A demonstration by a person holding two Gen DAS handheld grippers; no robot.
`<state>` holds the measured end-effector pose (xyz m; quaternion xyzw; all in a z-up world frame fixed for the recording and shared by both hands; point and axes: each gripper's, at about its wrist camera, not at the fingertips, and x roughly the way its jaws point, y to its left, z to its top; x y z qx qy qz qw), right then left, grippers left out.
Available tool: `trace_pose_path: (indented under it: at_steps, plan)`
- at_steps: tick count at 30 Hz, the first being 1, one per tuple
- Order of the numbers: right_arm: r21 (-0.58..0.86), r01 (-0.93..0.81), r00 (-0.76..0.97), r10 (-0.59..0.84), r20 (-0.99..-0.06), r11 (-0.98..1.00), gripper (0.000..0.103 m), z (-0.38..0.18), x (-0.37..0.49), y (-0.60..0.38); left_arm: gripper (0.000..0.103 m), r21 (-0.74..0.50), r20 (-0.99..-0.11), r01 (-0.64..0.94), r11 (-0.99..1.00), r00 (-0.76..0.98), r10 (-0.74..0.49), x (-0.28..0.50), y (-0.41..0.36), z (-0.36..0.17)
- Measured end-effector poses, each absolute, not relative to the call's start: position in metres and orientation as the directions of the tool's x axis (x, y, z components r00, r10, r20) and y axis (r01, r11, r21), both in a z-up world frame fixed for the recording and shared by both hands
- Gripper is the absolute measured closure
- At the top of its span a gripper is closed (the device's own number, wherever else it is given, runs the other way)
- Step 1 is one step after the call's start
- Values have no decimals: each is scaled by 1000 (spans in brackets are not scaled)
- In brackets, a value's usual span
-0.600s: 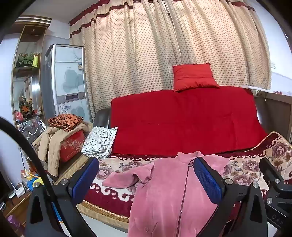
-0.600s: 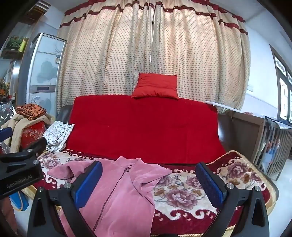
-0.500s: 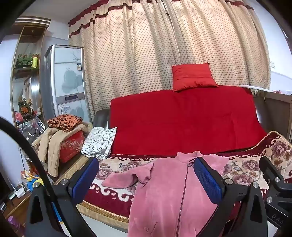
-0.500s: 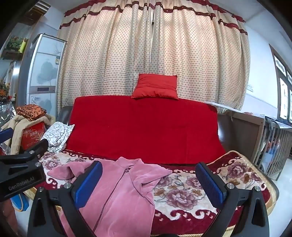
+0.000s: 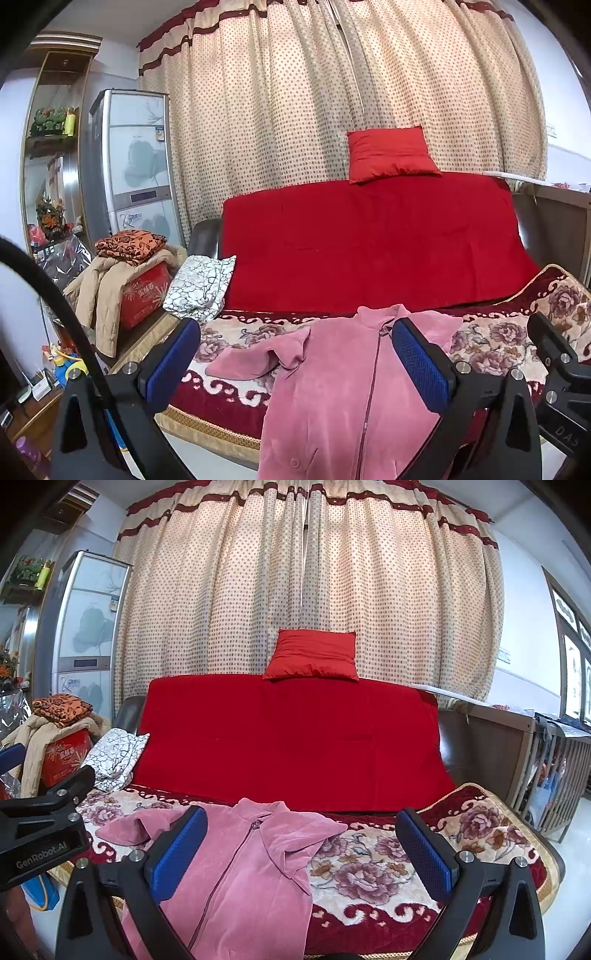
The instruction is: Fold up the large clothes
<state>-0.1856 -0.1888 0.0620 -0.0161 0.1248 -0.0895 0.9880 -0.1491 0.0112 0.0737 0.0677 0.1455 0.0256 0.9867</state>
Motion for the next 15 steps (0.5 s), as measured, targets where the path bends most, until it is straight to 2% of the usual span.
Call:
trace_pose_path:
  at_steps: [12, 15]
  plan:
    - [-58, 171, 946, -180, -269, 984, 0, 58, -181, -188, 0, 142, -299, -26, 990, 952, 68, -144, 15, 66]
    - [-54, 170, 945, -178, -275, 984, 0, 53, -176, -191, 0, 136, -337, -14, 991, 939, 59, -133, 17, 55]
